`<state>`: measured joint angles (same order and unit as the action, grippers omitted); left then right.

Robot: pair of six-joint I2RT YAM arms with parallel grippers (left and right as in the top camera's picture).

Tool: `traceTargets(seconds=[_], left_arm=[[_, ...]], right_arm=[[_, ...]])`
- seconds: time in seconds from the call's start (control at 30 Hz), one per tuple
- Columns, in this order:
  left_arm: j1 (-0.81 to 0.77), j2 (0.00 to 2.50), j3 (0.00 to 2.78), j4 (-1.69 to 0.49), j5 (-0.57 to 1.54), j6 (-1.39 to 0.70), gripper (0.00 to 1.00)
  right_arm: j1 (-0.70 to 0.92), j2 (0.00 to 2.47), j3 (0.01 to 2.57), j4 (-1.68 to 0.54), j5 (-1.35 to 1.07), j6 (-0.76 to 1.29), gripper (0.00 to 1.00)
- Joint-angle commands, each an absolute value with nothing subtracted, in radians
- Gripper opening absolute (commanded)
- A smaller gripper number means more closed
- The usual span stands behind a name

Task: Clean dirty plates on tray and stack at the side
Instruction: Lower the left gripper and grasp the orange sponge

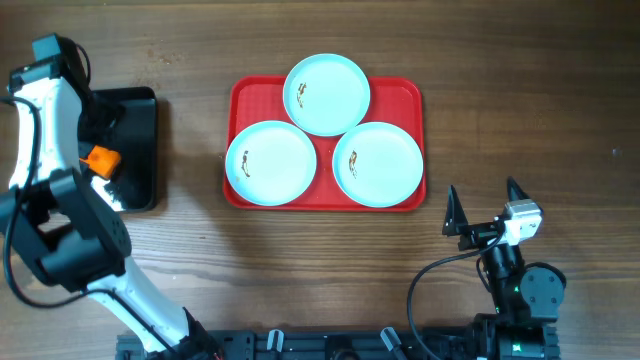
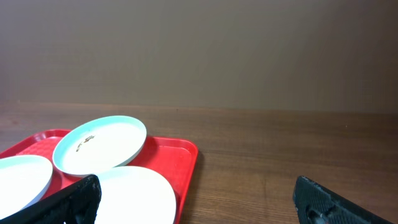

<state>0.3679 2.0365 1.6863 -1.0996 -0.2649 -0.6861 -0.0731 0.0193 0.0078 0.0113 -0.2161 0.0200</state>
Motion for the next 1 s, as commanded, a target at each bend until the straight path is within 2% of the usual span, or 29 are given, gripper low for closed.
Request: traceTargets(seconds=[0.0, 0.2, 0.47, 0.63, 0.7, 0.77, 0.97], left_arm=[[0.383, 2.101, 1.702, -1.083, -0.247, -0.681, 1.00], [0.410, 2.159, 1.702, -1.068, -0.247, -0.681, 1.00], [0.455, 2.201, 1.699, -1.026, -0.154, -0.502, 0.98], [0.473, 2.202, 1.699, -0.993, -0.142, -0.501, 0.98], [0.474, 2.202, 1.699, -0.977, -0.142, -0.501, 0.93], [0.475, 2.206, 1.698, -0.960, -0.138, -0.501, 0.81], [0.475, 2.208, 1.620, -0.874, -0.071, -0.501, 0.83]], right_arm=[[-0.077, 0.016, 0.005, 0.015, -0.205, 0.003, 1.00], [-0.077, 0.016, 0.005, 0.015, -0.205, 0.003, 1.00], [-0.077, 0.016, 0.005, 0.015, -0.205, 0.003, 1.00], [-0.077, 0.016, 0.005, 0.015, -0.205, 0.003, 1.00], [-0.077, 0.016, 0.005, 0.015, -0.205, 0.003, 1.00], [-0.077, 0.016, 0.005, 0.015, -0.205, 0.003, 1.00], [-0.077, 0.016, 0.005, 0.015, -0.205, 0.003, 1.00]])
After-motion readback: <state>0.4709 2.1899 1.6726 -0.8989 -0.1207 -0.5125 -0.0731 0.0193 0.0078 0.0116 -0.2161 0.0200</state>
